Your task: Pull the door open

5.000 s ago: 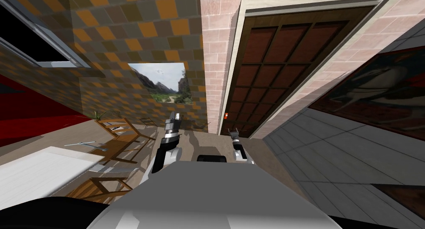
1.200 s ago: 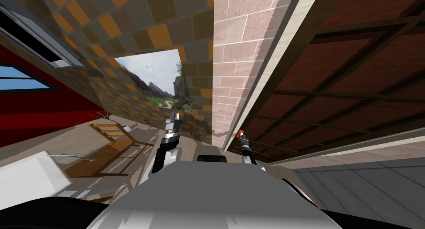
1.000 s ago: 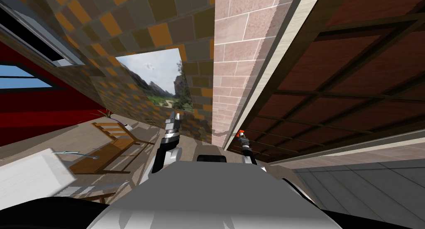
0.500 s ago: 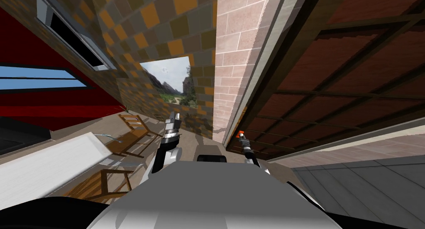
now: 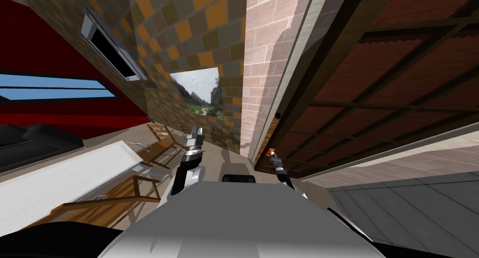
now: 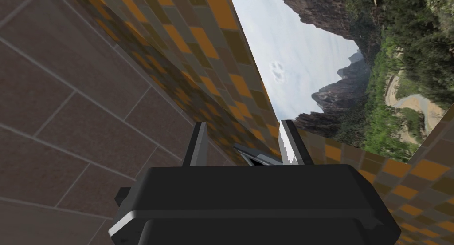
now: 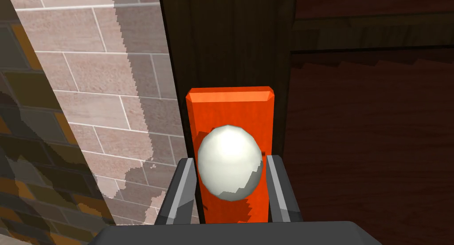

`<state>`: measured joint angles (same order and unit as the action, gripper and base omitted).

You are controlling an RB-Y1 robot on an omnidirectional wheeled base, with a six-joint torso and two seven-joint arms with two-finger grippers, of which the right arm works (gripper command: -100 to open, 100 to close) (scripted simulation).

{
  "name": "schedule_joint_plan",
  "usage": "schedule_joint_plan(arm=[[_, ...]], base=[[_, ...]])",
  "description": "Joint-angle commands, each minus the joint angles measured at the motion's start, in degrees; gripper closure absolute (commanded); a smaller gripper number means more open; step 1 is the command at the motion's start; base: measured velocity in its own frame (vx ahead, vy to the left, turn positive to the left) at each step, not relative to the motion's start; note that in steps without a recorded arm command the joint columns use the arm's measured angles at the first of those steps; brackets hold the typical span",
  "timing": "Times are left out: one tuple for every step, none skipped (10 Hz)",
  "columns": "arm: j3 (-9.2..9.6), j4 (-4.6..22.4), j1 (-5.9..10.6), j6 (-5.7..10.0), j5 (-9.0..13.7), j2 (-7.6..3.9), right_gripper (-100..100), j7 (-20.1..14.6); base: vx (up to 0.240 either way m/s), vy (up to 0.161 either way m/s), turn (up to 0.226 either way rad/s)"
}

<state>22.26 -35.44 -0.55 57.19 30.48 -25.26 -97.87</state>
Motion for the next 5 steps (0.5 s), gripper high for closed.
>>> schedule_joint_plan(arm=[[0.93,-0.1,-0.73,1.23,-0.6,-0.74,100,-1.1],[1.60,-0.2,-1.25,2.05,-1.0,-1.34,100,-1.8],[2.26,-0.4,-1.76,2.87,-1.4,-1.94,100,-2.6],[2.88,-0.5,-2.24,3.64,-1.8,-2.50,100,-3.3],[3.61,-0.6,-2.81,4.54,-2.2,-3.16,100,-4.2]], base=[[-0.179,-0.054,0.079],[-0.217,-0.042,0.106],[-0.219,-0.056,0.089],[-0.206,-0.051,0.088],[-0.223,-0.078,0.097]])
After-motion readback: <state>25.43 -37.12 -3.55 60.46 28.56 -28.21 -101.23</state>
